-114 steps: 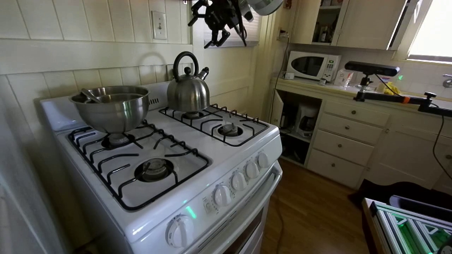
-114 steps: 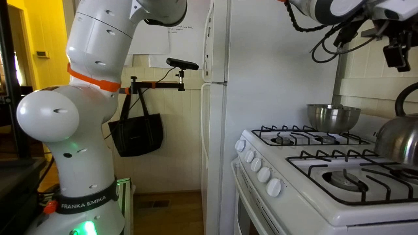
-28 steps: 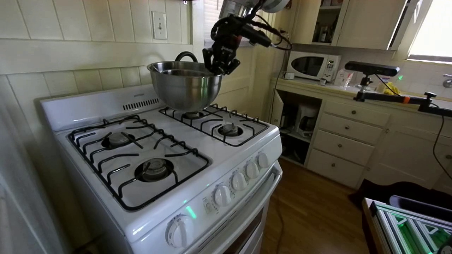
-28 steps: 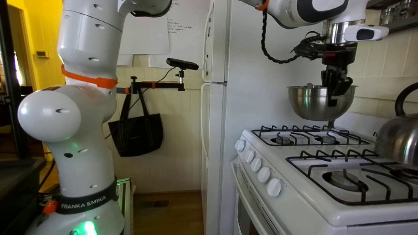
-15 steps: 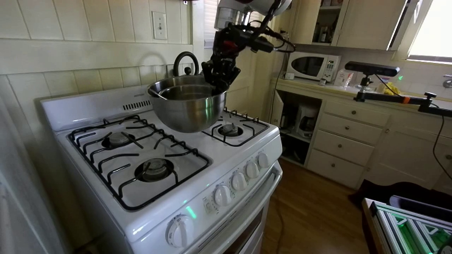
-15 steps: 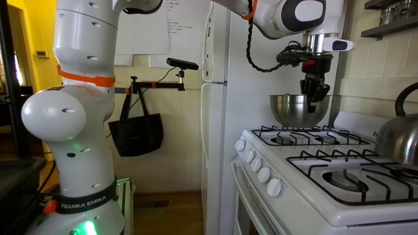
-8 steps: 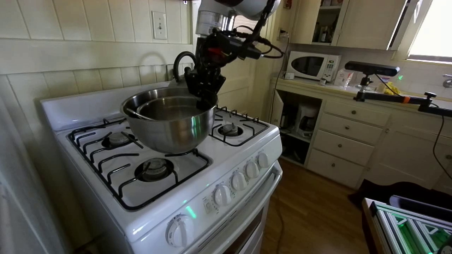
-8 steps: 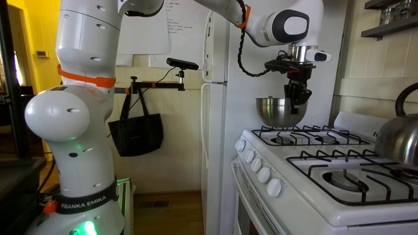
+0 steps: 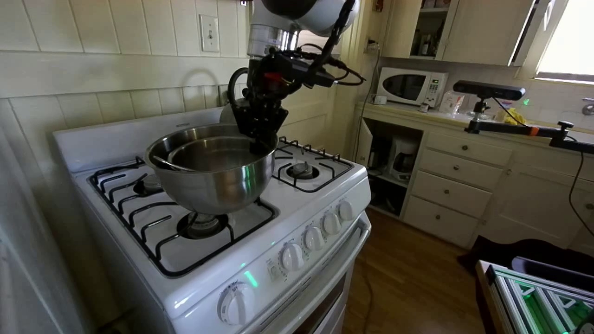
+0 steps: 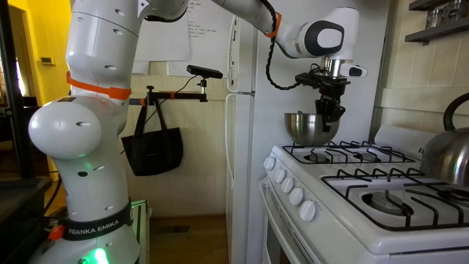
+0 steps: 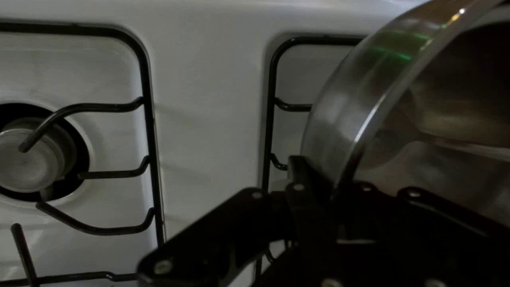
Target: Move the silver kettle to the back right plate of the stove then move the silver bowl forwards and remove the silver spoon from the bowl.
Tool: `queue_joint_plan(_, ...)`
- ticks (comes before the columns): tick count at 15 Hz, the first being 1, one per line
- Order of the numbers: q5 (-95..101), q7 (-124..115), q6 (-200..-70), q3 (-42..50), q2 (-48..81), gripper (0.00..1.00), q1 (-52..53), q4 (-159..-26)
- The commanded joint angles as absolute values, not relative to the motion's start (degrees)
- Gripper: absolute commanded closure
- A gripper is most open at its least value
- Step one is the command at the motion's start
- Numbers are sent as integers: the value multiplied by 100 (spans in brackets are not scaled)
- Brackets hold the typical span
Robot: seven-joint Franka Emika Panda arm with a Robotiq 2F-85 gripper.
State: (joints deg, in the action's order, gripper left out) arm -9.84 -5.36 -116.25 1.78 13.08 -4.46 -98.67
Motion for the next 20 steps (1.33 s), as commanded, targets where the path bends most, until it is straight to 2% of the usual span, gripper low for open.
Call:
queue_joint_plan(1, -1275, -488, -11684, 153, 1463, 96, -442, -9546)
queue_joint_plan(17, -1446, -578, -11320, 132, 2378, 96, -520, -8539)
queue_joint_plan(18, -1418, -596, -11253, 138, 2404, 60, -516, -8502)
queue_joint_plan(19, -1389, -621, -11209, 148, 2417, 60, -508, -8476)
queue_joint_plan(20, -1361, -637, -11140, 155, 2426, 54, -499, -8430)
